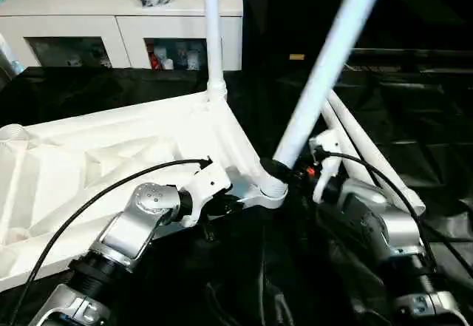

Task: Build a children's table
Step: Insert table leg to table base

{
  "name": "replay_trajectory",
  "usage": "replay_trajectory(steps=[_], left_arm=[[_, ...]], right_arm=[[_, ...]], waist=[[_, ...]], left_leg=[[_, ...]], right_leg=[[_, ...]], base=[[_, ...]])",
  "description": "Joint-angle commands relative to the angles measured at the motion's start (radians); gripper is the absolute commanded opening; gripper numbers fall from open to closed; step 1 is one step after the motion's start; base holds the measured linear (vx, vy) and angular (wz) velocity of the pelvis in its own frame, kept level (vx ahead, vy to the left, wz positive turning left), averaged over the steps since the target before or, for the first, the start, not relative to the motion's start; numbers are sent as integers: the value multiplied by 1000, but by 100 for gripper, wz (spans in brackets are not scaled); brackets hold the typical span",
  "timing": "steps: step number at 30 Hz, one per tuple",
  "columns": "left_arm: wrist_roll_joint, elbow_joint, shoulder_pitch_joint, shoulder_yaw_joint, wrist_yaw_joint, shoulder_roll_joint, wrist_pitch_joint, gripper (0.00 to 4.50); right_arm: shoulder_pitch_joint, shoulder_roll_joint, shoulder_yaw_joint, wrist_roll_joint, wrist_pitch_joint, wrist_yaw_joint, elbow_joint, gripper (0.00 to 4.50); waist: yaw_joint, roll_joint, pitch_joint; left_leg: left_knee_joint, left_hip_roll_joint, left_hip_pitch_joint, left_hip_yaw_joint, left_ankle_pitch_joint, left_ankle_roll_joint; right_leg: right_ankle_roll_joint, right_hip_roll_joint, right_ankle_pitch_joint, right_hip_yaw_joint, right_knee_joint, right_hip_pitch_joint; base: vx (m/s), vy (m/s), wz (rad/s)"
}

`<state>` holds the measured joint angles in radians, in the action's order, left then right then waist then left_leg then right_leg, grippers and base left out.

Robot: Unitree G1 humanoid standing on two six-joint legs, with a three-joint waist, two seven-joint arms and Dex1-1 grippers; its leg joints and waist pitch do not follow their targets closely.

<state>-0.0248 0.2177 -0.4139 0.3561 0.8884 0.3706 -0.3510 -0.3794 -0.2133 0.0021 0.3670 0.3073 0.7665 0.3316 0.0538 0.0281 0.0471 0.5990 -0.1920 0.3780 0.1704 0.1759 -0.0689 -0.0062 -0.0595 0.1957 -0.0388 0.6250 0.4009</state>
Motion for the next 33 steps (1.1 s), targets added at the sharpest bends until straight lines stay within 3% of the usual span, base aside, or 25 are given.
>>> replay_trajectory(steps=[1, 7, 11, 16, 19, 20, 23, 33], left_arm=[[-6, 21, -9, -30, -45, -11, 0, 0], [-1, 35, -19, -36, -63, -27, 2, 0], [5, 34, -20, -33, -55, -27, 7, 0], [11, 26, -17, -25, -35, -16, 13, 0], [11, 23, -15, -24, -31, -13, 13, 0], [10, 21, -14, -24, -29, -11, 11, 0], [10, 14, -13, -21, -16, -1, 10, 0], [-5, -46, -12, 14, 90, 59, 15, 0]], right_arm=[[47, 0, -2, -5, -10, 5, 32, 189], [97, 5, 7, -28, -74, -15, 15, 189], [111, -25, 75, -98, -83, -10, -40, 189], [56, -43, 155, -168, -75, -1, 2, 189], [43, -45, 166, -177, -72, 6, 15, 189], [33, -49, 176, -184, -67, 16, 25, 189], [2, -68, 215, -214, -56, 64, 58, 189], [-48, -88, 247, -201, -85, 200, 122, 189]], waist=[[4, -6, -62], [7, -8, -59], [6, -6, -58], [4, -4, -57], [-1, -4, -54], [-3, -11, -54], [-7, -13, -54], [-14, -15, -60]], left_leg=[[-68, -28, -11, -6, 205, 24], [-71, -27, -12, -6, 227, 21], [-74, -28, -12, -8, 240, 16], [-75, -26, -11, -9, 255, 13], [-77, -27, -13, -10, 287, 7], [-77, -26, -12, -10, 290, 8], [-77, -26, -12, -11, 299, 8], [-77, -30, -11, -10, 266, 22]], right_leg=[[-201, -66, 198, 38, -84, -46], [-181, -67, 264, 37, -92, -44], [-162, -66, 290, 37, -94, -42], [-158, -65, 318, 37, -96, -40], [-155, -65, 343, 37, -100, -37], [-154, -65, 349, 37, -101, -39], [-154, -66, 367, 36, -99, -38], [-194, -66, 252, 38, -91, -43]], base=[[0, 0, 0], [0, 0, 0], [0, 0, 0], [0, 0, 0], [0, 0, 0], [0, 0, 0], [0, 0, 0], [0, 0, 0]])
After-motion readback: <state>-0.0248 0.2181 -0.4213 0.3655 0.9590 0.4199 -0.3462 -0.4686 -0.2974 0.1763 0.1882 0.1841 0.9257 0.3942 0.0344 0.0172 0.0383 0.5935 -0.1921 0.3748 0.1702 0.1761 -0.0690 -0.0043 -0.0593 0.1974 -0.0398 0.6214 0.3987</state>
